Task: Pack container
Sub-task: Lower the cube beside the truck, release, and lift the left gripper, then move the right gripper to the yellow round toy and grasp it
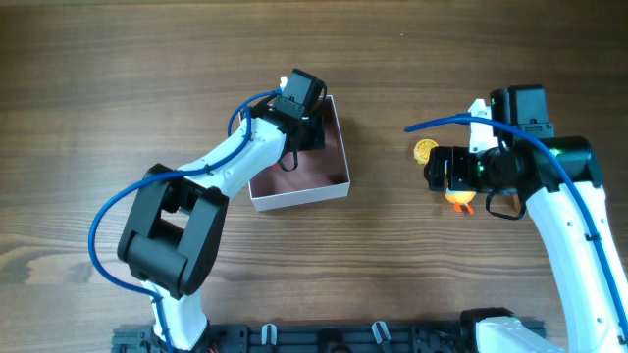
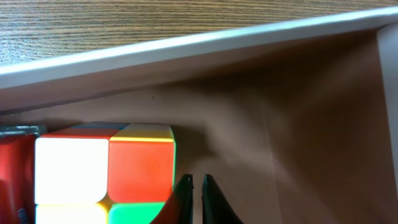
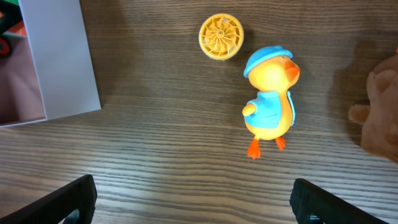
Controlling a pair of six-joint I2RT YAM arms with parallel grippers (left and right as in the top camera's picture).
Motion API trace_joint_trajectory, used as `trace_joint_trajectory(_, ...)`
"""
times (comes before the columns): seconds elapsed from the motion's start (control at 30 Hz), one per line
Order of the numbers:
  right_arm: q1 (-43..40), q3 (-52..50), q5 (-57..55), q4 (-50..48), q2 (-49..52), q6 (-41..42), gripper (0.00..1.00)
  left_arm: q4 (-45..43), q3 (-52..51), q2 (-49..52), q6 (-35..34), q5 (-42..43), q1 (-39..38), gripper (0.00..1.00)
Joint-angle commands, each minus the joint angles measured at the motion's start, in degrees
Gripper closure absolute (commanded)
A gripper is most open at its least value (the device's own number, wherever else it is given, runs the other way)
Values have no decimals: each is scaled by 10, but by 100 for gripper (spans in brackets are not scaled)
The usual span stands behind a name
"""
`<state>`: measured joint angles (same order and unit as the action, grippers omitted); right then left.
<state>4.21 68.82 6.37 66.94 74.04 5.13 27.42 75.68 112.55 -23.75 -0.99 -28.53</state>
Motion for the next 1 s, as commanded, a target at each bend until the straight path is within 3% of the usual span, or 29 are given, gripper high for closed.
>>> trace_joint_trajectory(0.0, 2, 10, -8, 2, 3, 10, 0, 2, 5, -5, 10, -8, 1, 85)
trace_joint_trajectory(0.27, 2, 10, -8, -1, 3, 10, 0, 21, 5, -133, 10, -20, -12, 74)
trace_joint_trajectory(0.4, 2, 10, 2, 0, 0, 8, 0, 85, 5, -228, 9, -74, -10, 68)
trace_joint_trajectory(0.47, 3, 11, 12, -1, -13, 2, 0, 142, 5, -276, -23, -111, -2, 63)
trace_joint_trajectory(0.53, 9, 16, 14, -4, -43, -5, 0, 214, 5, -320, -76, -120, 19, 48)
trace_joint_trajectory(0.63, 26, 35, 14, -21, -90, -7, 0, 290, 5, -359, -110, -120, 56, 2)
trace_joint_trajectory(0.8, 54, 72, -14, -66, -123, -3, 0, 354, 5, -383, -115, -111, 146, 0)
trace_joint_trajectory(0.97, 54, 72, -48, -87, -35, -7, 0, 360, 4, -382, -114, -70, 214, 0)
